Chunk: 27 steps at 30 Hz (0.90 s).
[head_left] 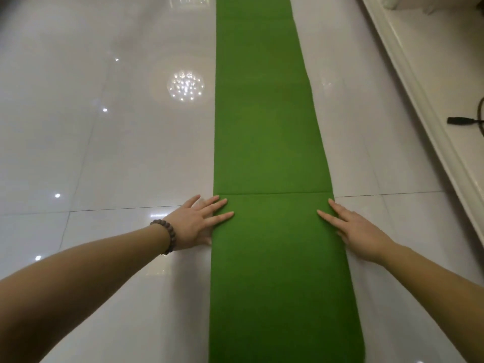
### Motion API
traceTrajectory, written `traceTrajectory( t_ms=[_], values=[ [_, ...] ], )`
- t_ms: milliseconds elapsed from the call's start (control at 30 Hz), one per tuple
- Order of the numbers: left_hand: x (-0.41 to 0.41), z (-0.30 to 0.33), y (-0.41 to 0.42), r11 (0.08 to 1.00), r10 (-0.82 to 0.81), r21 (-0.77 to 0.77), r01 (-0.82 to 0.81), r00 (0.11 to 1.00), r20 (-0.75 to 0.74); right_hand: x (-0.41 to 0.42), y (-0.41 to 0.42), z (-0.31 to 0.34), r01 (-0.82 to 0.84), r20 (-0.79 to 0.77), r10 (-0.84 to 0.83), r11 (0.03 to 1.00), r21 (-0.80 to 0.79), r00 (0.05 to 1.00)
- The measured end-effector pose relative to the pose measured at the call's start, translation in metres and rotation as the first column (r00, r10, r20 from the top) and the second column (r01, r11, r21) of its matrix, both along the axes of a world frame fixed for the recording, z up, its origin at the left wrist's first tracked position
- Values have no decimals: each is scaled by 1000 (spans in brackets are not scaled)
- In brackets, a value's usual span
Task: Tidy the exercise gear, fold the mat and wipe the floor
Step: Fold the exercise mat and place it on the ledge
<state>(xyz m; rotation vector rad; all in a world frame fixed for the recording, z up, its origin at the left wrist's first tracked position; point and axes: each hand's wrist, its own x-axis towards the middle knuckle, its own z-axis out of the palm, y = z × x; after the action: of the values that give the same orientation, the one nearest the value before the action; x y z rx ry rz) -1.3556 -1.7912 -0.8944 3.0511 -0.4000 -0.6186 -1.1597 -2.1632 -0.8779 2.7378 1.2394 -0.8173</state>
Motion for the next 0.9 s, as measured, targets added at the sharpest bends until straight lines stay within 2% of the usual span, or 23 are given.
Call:
traceTrajectory(
  t_ms=[67,133,200,300,400,467,533,567,600,700,800,900],
  values=[
    [0,-2,0,997,27,-69,-23,997,66,1,-15,5,-107,58,112,991,-80,992],
    [-5,-9,-2,972,132,-206,-113,988,83,-2,-30,9,-133,58,142,981,-142,988],
    [-10,-13,-11,881,303,-405,-246,949,82,-7,-41,9,-117,10,120,977,-177,993],
    [-2,4,-29,682,530,-602,-416,848,14,-28,-47,5,-39,-30,38,998,-47,999],
    [11,23,-38,618,613,-661,-425,788,66,-39,-50,1,186,-118,-166,964,187,979],
    [16,28,-39,580,678,-677,-453,729,93,-34,-49,9,439,-325,-349,857,269,879],
    [18,32,-41,536,746,-688,-488,656,116,-32,-38,22,709,-546,-484,616,342,684],
    [20,34,-42,517,770,-691,-505,627,118,-30,-32,25,769,-557,-534,489,411,637],
    [22,37,-43,501,791,-694,-517,599,125,-31,-22,35,771,-502,-587,434,466,635],
    [28,51,-46,441,856,-698,-565,497,139,-28,4,62,731,-403,-637,412,544,658],
    [30,68,-49,483,863,-653,-583,446,239,-19,23,81,677,-353,-646,356,645,677],
    [21,83,-57,469,872,-684,-559,416,258,-22,30,90,605,-275,-671,322,728,688]
  ],
)
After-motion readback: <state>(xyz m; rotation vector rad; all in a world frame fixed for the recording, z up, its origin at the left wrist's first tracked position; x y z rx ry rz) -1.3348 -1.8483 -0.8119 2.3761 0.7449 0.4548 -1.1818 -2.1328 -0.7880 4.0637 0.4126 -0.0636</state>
